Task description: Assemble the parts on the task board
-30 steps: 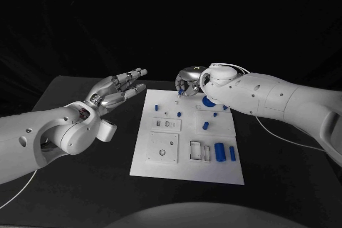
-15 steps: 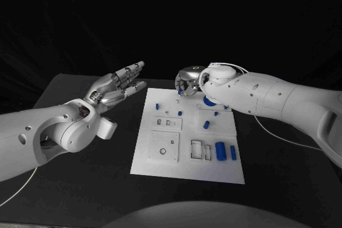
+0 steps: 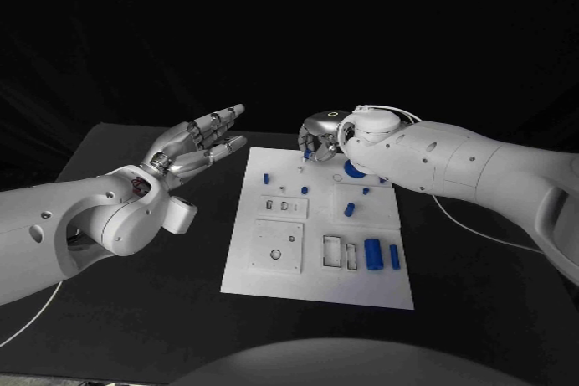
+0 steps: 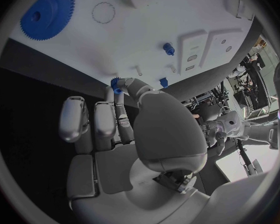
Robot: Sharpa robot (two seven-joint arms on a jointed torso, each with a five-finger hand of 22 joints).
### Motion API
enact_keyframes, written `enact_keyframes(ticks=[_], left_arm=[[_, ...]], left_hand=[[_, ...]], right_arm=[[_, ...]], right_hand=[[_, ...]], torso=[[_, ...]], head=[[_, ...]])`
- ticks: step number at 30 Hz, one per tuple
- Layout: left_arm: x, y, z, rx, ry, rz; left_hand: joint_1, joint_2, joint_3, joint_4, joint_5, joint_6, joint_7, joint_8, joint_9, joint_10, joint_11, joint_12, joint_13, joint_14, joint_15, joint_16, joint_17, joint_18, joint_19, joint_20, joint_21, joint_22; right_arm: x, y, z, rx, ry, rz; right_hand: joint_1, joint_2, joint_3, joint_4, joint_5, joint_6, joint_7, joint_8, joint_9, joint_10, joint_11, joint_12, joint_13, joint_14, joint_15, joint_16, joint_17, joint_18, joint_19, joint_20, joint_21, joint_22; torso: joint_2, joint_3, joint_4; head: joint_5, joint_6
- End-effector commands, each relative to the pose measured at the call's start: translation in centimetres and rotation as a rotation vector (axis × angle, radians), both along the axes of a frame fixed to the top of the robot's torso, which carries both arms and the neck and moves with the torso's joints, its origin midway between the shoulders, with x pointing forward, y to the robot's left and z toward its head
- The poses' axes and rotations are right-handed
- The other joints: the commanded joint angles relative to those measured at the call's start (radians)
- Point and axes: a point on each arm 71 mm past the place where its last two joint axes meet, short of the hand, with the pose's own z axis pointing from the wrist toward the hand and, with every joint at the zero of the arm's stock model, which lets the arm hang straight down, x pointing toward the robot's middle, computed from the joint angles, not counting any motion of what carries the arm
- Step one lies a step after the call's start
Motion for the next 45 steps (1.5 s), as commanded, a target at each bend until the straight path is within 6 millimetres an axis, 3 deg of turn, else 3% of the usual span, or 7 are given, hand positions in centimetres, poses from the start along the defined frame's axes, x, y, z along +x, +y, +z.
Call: enact_keyframes(ticks=[1, 22, 33, 36, 38, 45], left_arm=[[-0.1, -0.1, 0.2, -0.001, -0.007, -0.008], [-0.2, 0.0, 0.2, 0.0, -0.003, -0.008], [-0.4, 0.3, 0.2, 0.002, 0.003, -0.002], [-0.4, 0.4, 0.2, 0.004, 0.006, 0.001], [-0.4, 0.5, 0.2, 0.005, 0.008, 0.002], [-0.5, 0.5, 0.2, 0.005, 0.012, -0.001]], left_hand=[[0.0, 0.004, -0.005, 0.001, 0.004, 0.004, 0.008, 0.005, 0.001, 0.001, -0.006, 0.001, 0.001, -0.001, -0.004, -0.004, -0.002, 0.009, 0.002, 0.006, 0.006, -0.013], [0.001, 0.003, -0.005, 0.001, 0.005, 0.004, 0.008, 0.005, 0.001, 0.0, -0.005, 0.0, 0.0, -0.001, -0.004, -0.004, -0.002, 0.009, 0.003, 0.006, 0.006, -0.013], [0.003, 0.002, -0.005, 0.0, 0.007, 0.012, 0.013, 0.006, 0.002, 0.001, -0.004, 0.002, 0.001, -0.001, -0.002, -0.004, -0.002, 0.009, 0.004, 0.008, 0.007, -0.012], [0.004, 0.002, -0.005, -0.001, 0.008, 0.014, 0.016, 0.007, 0.002, 0.001, -0.003, 0.002, 0.001, -0.001, -0.001, -0.004, -0.002, 0.009, 0.004, 0.008, 0.008, -0.012], [0.005, 0.001, -0.005, -0.001, 0.008, 0.016, 0.019, 0.007, 0.002, 0.001, -0.002, 0.003, 0.001, -0.001, 0.0, -0.004, -0.002, 0.009, 0.005, 0.009, 0.008, -0.012], [0.008, 0.001, -0.004, -0.002, 0.01, 0.026, 0.028, 0.009, 0.003, 0.002, 0.0, 0.006, 0.001, -0.001, 0.003, -0.004, -0.002, 0.009, 0.006, 0.011, 0.009, -0.011]], right_arm=[[-0.1, 0.1, -0.4, -0.043, 0.004, 0.004], [-0.2, 0.6, -0.6, -0.03, 0.0, 0.01], [-0.1, 0.8, -1.1, -0.054, -0.003, -0.014], [-0.1, 0.8, -1.3, -0.06, 0.003, -0.02], [-0.1, 0.8, -1.4, -0.061, 0.004, -0.021], [-0.2, 0.9, -1.6, -0.07, 0.016, -0.024]], right_hand=[[-0.01, -0.004, 0.009, 0.0, -0.004, 0.0, 0.003, -0.005, -0.002, -0.009, 0.001, -0.009, -0.001, -0.009, -0.001, -0.006, -0.005, 0.011, -0.01, 0.002, -0.007, 0.0], [-0.012, -0.003, 0.013, 0.0, -0.014, -0.012, -0.002, -0.022, -0.012, -0.014, 0.003, -0.018, -0.002, -0.014, 0.001, -0.008, -0.007, 0.011, -0.014, 0.003, -0.011, 0.002], [-0.009, -0.005, 0.02, -0.006, -0.016, -0.014, -0.007, -0.04, -0.026, -0.028, 0.011, -0.032, -0.003, -0.036, 0.006, -0.022, -0.036, 0.016, -0.039, 0.007, -0.033, -0.013], [-0.011, -0.007, 0.025, -0.007, -0.02, -0.02, -0.01, -0.057, -0.039, -0.043, 0.018, -0.049, -0.007, -0.041, 0.012, -0.023, -0.04, 0.017, -0.044, 0.012, -0.038, -0.013], [-0.017, -0.011, 0.035, -0.004, -0.028, -0.04, -0.017, -0.092, -0.065, -0.06, 0.024, -0.074, -0.016, -0.049, 0.019, -0.026, -0.047, 0.019, -0.052, 0.017, -0.046, -0.015], [-0.021, -0.019, 0.047, -0.006, -0.047, -0.046, -0.027, -0.134, -0.101, -0.076, 0.031, -0.114, -0.032, -0.061, 0.025, -0.03, -0.06, 0.022, -0.063, 0.024, -0.059, -0.017]], torso=[[0.0, 0.0005, -0.0007], [-0.002, -0.002, -0.0006], [-0.002, -0.0013, 0.0003], [-0.002, -0.0013, -0.0001], [-0.003, -0.0016, -0.0006], [-0.003, -0.0026, -0.0009]], head=[[0.002, -0.002], [0.006, -0.012], [0.006, -0.015], [0.008, -0.017], [0.009, -0.018], [0.01, -0.019]])
